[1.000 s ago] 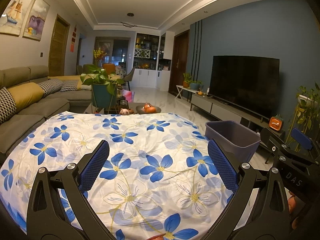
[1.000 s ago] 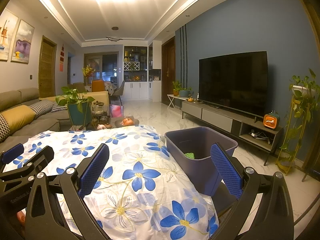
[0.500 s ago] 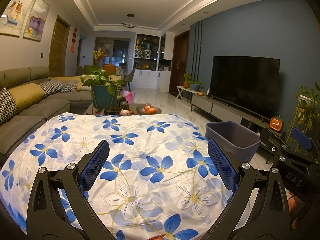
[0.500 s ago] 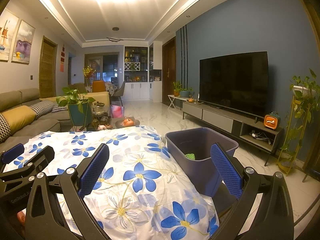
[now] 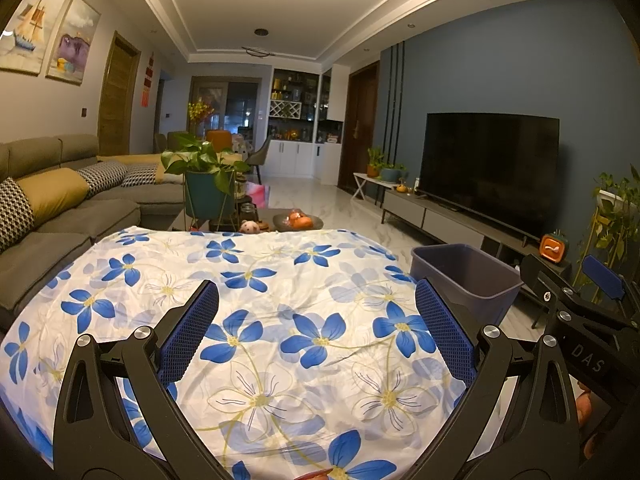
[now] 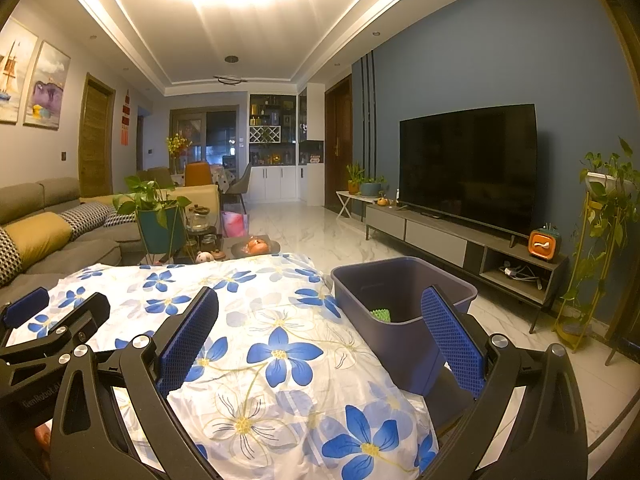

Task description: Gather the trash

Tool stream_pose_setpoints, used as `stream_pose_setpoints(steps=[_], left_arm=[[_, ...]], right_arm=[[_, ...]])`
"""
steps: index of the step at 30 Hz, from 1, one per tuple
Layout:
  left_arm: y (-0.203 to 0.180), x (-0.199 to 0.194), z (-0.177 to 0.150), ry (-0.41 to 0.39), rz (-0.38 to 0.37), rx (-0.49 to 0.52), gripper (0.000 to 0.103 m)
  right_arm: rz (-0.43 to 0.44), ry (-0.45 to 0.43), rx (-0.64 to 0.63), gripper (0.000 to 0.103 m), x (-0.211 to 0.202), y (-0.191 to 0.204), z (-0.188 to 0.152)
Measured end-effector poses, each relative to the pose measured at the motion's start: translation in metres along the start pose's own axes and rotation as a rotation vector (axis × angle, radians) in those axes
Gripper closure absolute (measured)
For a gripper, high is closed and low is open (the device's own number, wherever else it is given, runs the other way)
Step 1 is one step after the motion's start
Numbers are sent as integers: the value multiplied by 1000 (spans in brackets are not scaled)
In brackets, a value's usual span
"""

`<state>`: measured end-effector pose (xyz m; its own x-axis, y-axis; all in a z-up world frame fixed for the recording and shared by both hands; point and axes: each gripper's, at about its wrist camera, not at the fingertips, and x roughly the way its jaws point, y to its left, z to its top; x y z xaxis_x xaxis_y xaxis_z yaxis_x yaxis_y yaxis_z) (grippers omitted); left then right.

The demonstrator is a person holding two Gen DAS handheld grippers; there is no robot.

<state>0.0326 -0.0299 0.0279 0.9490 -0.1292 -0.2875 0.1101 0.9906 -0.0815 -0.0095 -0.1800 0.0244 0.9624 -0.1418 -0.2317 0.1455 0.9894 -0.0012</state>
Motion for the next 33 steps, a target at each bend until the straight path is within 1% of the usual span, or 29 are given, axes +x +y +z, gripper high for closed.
stream_pose_setpoints(steps=[33], left_arm=[[1,1,0,-5,1,-2,6]], right_arm=[[0,0,1,5,0,0,-1]])
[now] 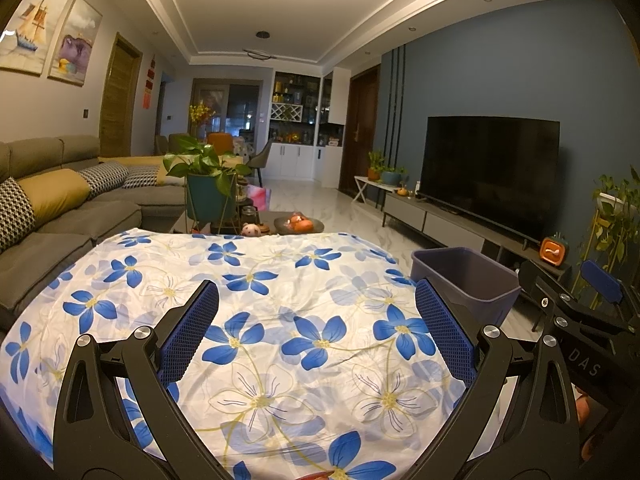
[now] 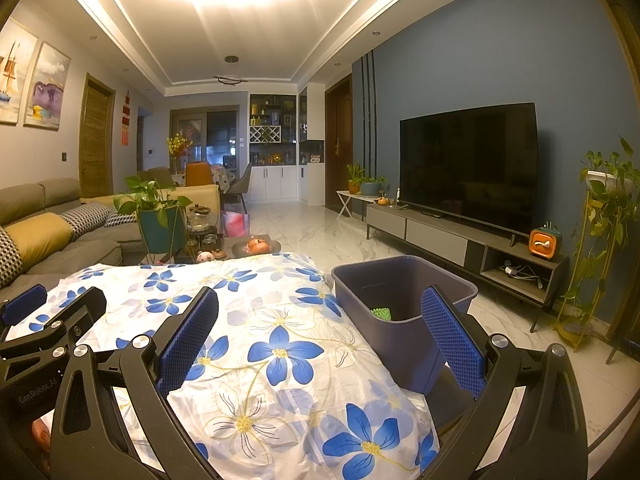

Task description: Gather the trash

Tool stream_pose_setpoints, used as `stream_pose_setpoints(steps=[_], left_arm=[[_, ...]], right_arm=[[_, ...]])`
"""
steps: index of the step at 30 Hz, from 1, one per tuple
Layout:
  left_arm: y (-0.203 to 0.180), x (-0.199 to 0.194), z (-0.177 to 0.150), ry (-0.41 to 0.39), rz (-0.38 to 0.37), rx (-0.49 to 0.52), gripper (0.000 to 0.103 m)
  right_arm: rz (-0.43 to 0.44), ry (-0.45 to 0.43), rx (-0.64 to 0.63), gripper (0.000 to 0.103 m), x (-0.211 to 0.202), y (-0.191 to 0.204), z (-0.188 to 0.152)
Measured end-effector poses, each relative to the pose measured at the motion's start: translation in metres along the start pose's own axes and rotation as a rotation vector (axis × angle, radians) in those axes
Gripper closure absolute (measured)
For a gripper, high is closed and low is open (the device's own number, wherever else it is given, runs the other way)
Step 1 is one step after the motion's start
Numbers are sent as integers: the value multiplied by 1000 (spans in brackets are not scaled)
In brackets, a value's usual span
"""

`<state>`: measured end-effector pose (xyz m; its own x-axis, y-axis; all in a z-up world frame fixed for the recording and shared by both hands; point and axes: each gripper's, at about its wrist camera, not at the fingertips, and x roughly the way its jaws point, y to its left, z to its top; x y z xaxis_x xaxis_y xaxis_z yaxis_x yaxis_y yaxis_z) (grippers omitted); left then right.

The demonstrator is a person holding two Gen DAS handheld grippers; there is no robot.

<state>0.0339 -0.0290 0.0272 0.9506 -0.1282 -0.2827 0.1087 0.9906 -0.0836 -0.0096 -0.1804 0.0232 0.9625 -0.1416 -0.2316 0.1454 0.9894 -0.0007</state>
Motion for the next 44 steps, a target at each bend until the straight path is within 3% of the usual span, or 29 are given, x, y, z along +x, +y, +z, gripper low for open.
stream_pose_setpoints(steps=[9,13,15,32,44], left_arm=[[0,2,3,-10,-3,0,7],[-2,5,3,-10,9,22,23],[-1,4,1,-9,7,28,24],[-5,9,1,-11,5,28,24],[-1,13,1,-27,44,14,20]], right_arm=[[1,1,0,5,0,2,0],[2,4,2,5,1,2,0],[3,3,3,5,0,3,1],[4,0,3,5,0,4,1],[10,0,11,5,-1,8,1]])
